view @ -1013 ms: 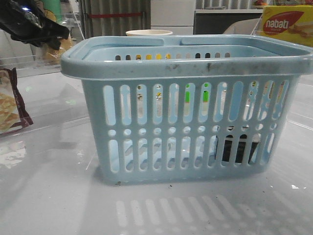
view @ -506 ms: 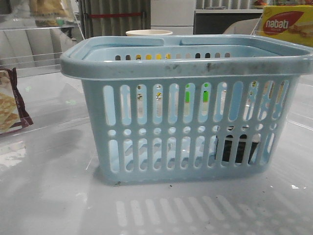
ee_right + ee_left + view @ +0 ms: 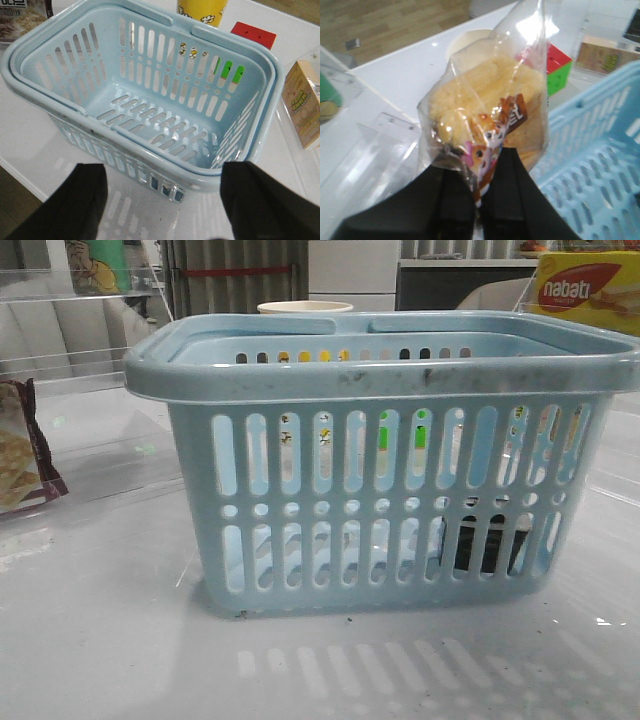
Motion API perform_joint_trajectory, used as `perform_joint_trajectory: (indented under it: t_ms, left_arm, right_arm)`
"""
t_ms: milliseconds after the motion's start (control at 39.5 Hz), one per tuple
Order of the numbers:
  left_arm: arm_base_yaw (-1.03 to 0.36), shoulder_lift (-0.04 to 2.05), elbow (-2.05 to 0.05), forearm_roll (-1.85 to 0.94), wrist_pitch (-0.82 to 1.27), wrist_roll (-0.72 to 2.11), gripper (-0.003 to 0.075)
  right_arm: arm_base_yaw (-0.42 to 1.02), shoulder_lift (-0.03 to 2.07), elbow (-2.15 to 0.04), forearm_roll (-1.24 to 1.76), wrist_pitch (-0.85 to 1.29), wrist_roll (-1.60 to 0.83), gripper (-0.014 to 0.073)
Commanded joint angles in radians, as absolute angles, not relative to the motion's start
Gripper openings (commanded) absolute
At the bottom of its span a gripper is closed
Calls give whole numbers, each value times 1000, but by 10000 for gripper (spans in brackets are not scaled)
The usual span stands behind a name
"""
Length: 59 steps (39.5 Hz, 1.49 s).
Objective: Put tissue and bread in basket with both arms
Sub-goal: 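Carry the bread roll with the left gripper over the basket, then lower the bread roll into the basket and open the left gripper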
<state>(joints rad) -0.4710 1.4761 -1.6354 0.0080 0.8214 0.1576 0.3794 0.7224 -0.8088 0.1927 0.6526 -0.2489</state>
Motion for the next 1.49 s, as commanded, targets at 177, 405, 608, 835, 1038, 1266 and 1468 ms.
perform_joint_trajectory:
  t_ms: [177,405,608,835,1038,1266,1468]
  left_arm:
    - [-645,1519,-1670,0,883,162,91]
    - [-706,1637,-1670,-10,881,162,91]
    - [-721,1718,-1670,-47,836,162,171]
    - [-721,1726,-1670,-50,826,162,449]
    - [-721,1667,-1670,-50,836,162,454]
    - [-733,1517,-1625,-50,877,167,454]
    - [-774,1334,-1457,-50,872,170,454]
  right_arm:
    - [376,718,-834,192,577,-255,570]
    - [376,718,-834,192,577,-255,570]
    - [376,718,-834,192,577,-255,570]
    - [376,718,-834,192,578,-255,570]
    - [376,718,-834,192,578,-255,570]
    - [376,718,-834,192,578,-255,570]
    - [376,718,-834,192,578,-255,570]
